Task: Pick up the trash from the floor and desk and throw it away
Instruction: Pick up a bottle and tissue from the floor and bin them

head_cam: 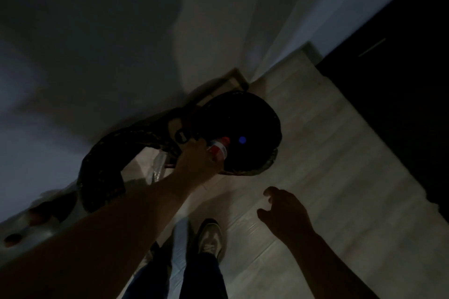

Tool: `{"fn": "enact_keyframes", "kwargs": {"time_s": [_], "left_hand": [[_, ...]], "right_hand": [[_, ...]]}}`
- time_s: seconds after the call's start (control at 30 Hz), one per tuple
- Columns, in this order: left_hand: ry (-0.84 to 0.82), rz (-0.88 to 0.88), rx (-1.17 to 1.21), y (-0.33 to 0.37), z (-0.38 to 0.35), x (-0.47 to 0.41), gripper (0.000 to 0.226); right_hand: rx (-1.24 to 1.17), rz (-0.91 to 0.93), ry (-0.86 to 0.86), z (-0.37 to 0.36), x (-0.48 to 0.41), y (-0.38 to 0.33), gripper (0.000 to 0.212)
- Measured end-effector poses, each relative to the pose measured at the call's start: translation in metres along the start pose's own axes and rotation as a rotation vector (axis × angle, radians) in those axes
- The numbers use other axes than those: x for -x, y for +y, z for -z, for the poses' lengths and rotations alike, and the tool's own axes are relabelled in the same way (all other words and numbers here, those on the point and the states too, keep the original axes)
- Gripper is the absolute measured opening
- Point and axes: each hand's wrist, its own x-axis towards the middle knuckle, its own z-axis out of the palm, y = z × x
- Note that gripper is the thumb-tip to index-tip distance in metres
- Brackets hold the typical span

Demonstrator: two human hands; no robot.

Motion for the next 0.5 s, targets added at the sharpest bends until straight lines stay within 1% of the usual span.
{"fn": "enact_keyframes", "kwargs": {"time_s": [0.13, 0.2, 0.4, 0.5], "left_hand": [[0.1, -0.07, -0.114, 0.022, -0.01, -0.015, 0.041], [0.096, -0.084, -0.116, 0.028, -0.009, -0.016, 0.036], [-0.007, -0.189, -0.303, 0.041, -0.008, 0.005, 0.03], [-0.123, -0.189, -0.384, 0.041, 0.001, 0.027, 0.038]], "right_hand": [[-0.032, -0.017, -0.006, 0.0, -0.004, 0.021, 0.052], [-0.028, -0.018, -0.003, 0.001, -0.006, 0.025, 0.052], [-0.037, -0.004, 0.018, 0.011, -0.001, 0.034, 0.05], [-0.029, 0.02, 0.022, 0.023, 0.008, 0.032, 0.049]]}}
